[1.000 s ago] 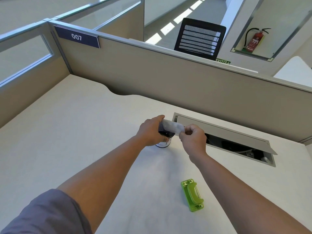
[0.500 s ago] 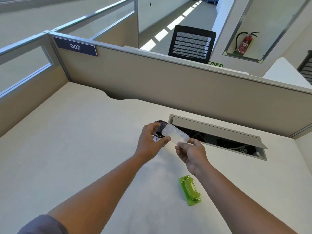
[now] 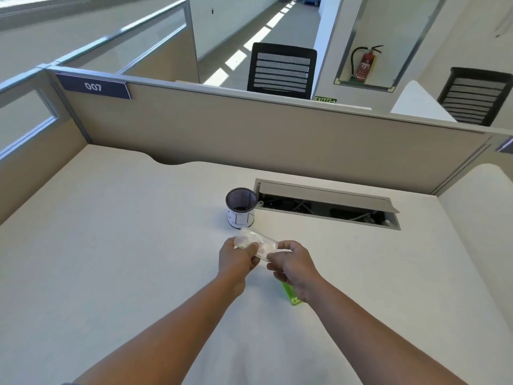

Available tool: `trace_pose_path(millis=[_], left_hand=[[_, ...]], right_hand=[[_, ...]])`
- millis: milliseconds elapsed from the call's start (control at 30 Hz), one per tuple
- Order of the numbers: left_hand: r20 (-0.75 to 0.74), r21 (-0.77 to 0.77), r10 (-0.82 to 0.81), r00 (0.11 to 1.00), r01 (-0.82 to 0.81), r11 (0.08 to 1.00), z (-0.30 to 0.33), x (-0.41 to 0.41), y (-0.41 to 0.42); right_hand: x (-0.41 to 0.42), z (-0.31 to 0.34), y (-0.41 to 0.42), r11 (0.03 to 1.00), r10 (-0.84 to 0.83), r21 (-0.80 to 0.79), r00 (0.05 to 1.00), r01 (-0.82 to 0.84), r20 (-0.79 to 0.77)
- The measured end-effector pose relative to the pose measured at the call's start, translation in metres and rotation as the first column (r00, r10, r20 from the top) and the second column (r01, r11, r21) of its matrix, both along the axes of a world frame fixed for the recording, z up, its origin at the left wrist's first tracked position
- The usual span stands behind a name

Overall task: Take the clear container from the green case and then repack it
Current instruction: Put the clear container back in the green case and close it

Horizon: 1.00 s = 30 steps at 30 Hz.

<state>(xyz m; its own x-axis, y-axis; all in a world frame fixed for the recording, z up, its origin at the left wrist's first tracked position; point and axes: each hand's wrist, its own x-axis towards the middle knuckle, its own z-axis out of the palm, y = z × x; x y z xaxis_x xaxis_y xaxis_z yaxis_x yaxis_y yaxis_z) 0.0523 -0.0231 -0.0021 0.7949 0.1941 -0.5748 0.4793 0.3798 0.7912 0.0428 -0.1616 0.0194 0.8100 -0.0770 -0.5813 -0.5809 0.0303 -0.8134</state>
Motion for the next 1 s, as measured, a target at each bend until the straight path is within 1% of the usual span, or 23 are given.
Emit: trace_pose_path(millis=[133,233,367,500,600,767,867,1000], left_hand=[[-0.030,0.047,-0.038,0.999,0.040,0.998,-0.008,-0.011,0.002],[-0.042,0.084,-0.080,0.996,0.083,0.993,-0.015,-0.019,0.004],[-0.055,0.110,-0.126,0.991,0.131,0.985,-0.022,-0.028,0.005],[-0.090,0.120,-0.148,0.985,0.158,0.980,-0.028,-0.033,0.005],[-0.108,0.117,-0.156,0.982,0.169,0.979,-0.031,-0.035,0.004],[-0.136,0.147,-0.193,0.972,0.213,0.966,-0.036,-0.038,0.000],[-0.156,0.178,-0.203,0.967,0.230,0.957,-0.038,-0.038,0.000],[-0.166,0.161,-0.209,0.964,0.236,0.958,-0.042,-0.037,0.002]], right_hand=[[-0.010,-0.002,-0.016,0.996,0.041,-0.080,0.999,-0.039,0.015],[-0.016,-0.008,-0.027,0.984,0.037,-0.176,0.998,-0.028,0.050],[-0.025,-0.019,-0.037,0.937,0.052,-0.348,0.995,-0.017,0.091],[-0.031,-0.031,-0.042,0.880,0.136,-0.467,0.988,-0.089,0.068],[-0.030,-0.038,-0.042,0.844,0.186,-0.519,0.981,-0.135,0.047],[-0.028,-0.044,-0.039,0.777,0.244,-0.591,0.969,-0.216,-0.032],[-0.026,-0.047,-0.040,0.764,0.252,-0.607,0.967,-0.218,-0.029],[-0.024,-0.048,-0.040,0.756,0.274,-0.609,0.961,-0.240,-0.038]])
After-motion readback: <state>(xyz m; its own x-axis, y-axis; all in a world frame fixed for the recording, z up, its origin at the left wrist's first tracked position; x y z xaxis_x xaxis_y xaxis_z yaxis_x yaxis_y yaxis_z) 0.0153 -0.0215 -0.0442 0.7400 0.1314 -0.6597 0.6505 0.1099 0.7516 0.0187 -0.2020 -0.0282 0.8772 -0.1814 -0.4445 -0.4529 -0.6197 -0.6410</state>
